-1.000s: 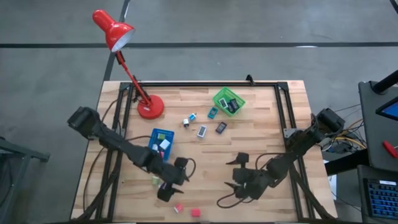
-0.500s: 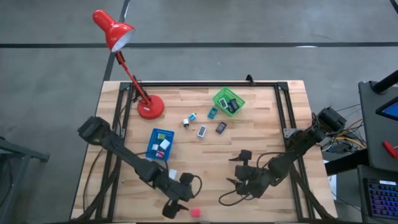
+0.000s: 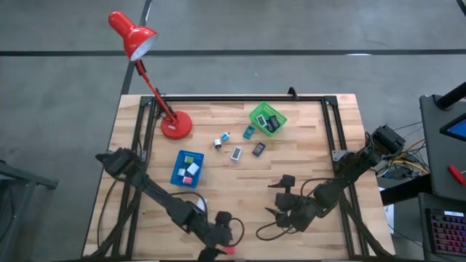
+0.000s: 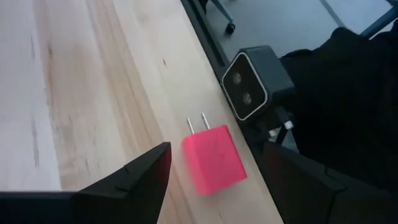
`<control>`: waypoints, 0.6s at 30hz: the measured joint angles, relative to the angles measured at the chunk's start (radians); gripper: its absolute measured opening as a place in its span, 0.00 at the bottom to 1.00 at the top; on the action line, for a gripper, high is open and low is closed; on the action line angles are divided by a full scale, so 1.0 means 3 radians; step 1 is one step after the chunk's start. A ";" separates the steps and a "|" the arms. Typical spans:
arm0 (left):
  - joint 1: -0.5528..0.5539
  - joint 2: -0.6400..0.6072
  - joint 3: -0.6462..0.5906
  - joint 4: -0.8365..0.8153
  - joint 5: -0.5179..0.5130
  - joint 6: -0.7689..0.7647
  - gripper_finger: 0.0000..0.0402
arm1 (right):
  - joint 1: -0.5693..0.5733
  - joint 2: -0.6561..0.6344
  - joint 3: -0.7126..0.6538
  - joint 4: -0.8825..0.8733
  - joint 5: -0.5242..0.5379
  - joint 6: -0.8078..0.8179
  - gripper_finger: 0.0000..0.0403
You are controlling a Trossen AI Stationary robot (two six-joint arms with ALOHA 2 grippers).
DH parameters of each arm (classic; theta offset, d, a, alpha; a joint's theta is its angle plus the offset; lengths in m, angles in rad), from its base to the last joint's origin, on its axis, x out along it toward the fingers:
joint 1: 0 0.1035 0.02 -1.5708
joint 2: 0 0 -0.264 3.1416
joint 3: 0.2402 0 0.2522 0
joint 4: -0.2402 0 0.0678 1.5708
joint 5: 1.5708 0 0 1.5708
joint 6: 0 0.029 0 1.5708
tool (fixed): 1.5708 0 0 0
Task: Pick & Place Office items
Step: Put the pink charger adapter into the blue basket
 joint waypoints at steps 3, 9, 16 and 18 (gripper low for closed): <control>-0.0012 0.0065 0.0025 -0.0018 0.0001 -0.0018 0.65 | 0.0000 0.0000 0.0006 0.0003 0.0009 0.0001 0.98; -0.0052 0.0082 0.0040 -0.0003 0.0003 -0.0073 0.65 | -0.0001 0.0000 0.0005 0.0001 0.0012 0.0000 0.98; -0.0060 0.0087 0.0040 0.0006 -0.0125 -0.0088 0.65 | -0.0001 0.0001 0.0010 0.0001 0.0013 0.0000 0.98; -0.0060 0.0087 0.0040 0.0007 -0.0140 -0.0088 0.65 | -0.0001 0.0003 0.0010 0.0000 0.0014 0.0000 0.98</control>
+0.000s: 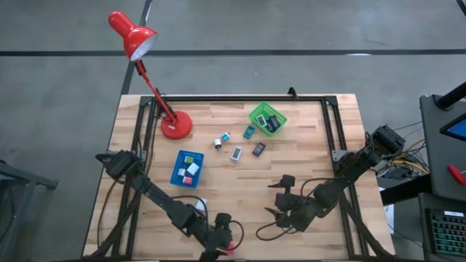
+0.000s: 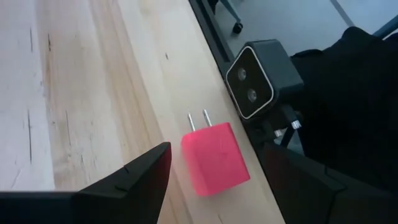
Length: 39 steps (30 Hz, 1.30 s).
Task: Pick & Place Office items
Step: Put the pink charger adapter into the blue basket
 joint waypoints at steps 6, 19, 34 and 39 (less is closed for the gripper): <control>-0.0010 0.0000 -0.0017 0.0001 0.0000 -0.0028 0.65 | 0.0000 0.0000 0.0001 0.0000 0.0000 0.0000 0.98; -0.0025 0.0212 0.0017 0.0136 0.0004 -0.0062 0.65 | -0.0001 0.0000 0.0007 -0.0003 0.0005 -0.0002 0.98; -0.0025 0.0364 0.0328 -0.0265 0.0064 0.0101 0.65 | -0.0001 0.0000 0.0014 -0.0002 0.0005 -0.0001 0.98; -0.0025 0.0379 0.0281 -0.0281 0.0022 0.0102 0.64 | -0.0001 0.0000 0.0013 -0.0002 0.0006 -0.0001 0.98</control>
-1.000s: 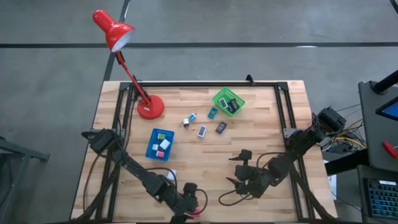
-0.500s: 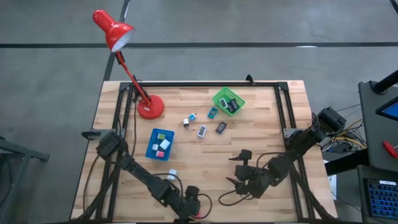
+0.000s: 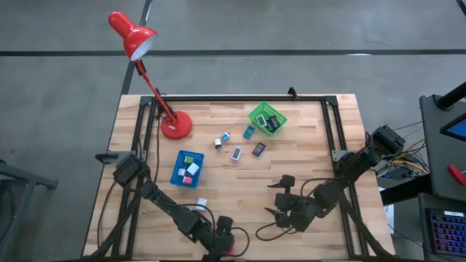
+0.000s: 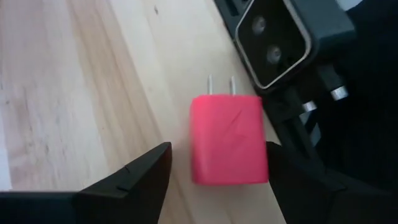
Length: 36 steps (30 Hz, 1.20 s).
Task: Pick & Place Office items
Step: Put the pink charger adapter into the blue basket
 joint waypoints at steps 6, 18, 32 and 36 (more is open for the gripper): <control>0.0000 0.0003 -0.0014 0.0000 -0.0126 0.0114 0.45 | 0.0000 0.0000 0.0000 0.0002 0.0001 0.0000 0.98; 0.0000 0.0001 -0.0014 -0.0085 -0.0134 0.0466 0.36 | 0.0000 -0.0001 -0.0001 0.0004 0.0003 0.0000 0.98; 0.0013 -0.0050 -0.0107 -0.0097 -0.0122 0.0516 0.36 | 0.0000 -0.0001 -0.0004 0.0011 0.0004 0.0000 0.98; 0.0055 -0.0060 -0.0114 -0.0169 -0.0120 0.0543 0.36 | 0.0000 -0.0003 -0.0004 0.0011 0.0005 0.0000 0.98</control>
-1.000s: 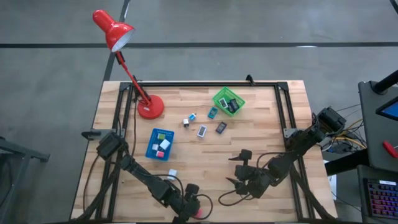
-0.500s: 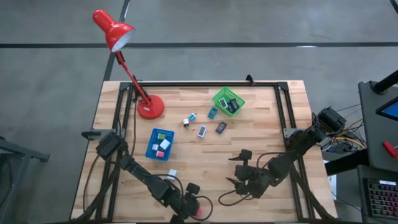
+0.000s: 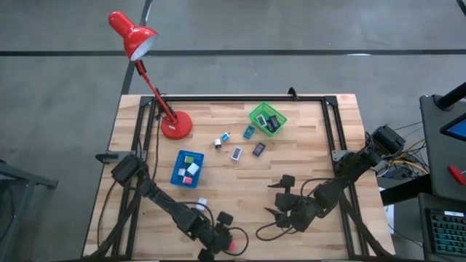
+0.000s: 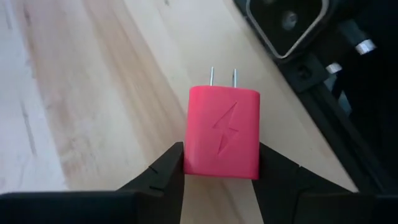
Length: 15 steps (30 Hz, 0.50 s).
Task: Pick & Place Office items
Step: Put the pink charger adapter into the blue basket
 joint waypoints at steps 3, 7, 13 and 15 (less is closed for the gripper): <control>0.0026 -0.0001 -0.0003 -0.0015 -0.0001 0.0049 0.36 | 0.0000 -0.0001 0.0000 0.0000 0.0001 0.0000 0.98; 0.0026 -0.0023 -0.0013 0.0032 -0.0032 0.0133 0.36 | 0.0001 -0.0001 0.0000 0.0000 0.0022 0.0001 0.98; 0.0026 -0.0246 -0.0372 0.0548 -0.0183 0.0180 0.36 | 0.0000 -0.0001 -0.0002 0.0004 0.0084 0.0000 0.98; 0.0026 -0.0409 -0.0625 0.0958 -0.0220 0.0180 0.36 | 0.0000 -0.0001 -0.0010 0.0007 0.0095 0.0000 0.98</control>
